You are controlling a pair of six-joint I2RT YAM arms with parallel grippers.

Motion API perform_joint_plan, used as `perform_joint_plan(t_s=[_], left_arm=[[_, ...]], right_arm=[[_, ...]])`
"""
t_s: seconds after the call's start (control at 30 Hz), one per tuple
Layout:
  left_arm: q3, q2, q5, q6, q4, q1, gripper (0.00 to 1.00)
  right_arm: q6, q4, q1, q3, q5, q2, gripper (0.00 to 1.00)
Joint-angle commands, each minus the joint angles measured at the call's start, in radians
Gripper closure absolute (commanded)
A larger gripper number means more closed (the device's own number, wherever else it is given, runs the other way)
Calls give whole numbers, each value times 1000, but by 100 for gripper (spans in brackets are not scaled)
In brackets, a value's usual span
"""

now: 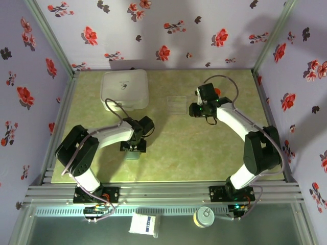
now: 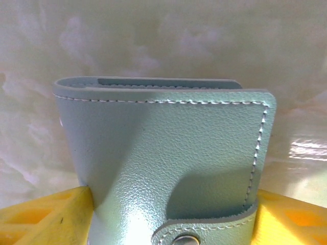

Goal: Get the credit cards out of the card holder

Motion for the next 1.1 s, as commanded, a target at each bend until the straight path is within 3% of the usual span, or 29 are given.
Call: perform_joint_plan(t_s=[0.0,0.53,0.8,1.07], left_arm=[[71,-6,-2,2,21,8,28],[457,287,74,63,25,-11,30],[494,346,177,46,118,-17,30],[454,317,250,28,190,-14,18]], right_arm=[[-21,10,-12,-25,5,-43,60],[-11,19,-32,-53,9,-81,60],[22,36,-31,-98,-7,-82,60],[86,48,-29,-122,-44,-109,60]])
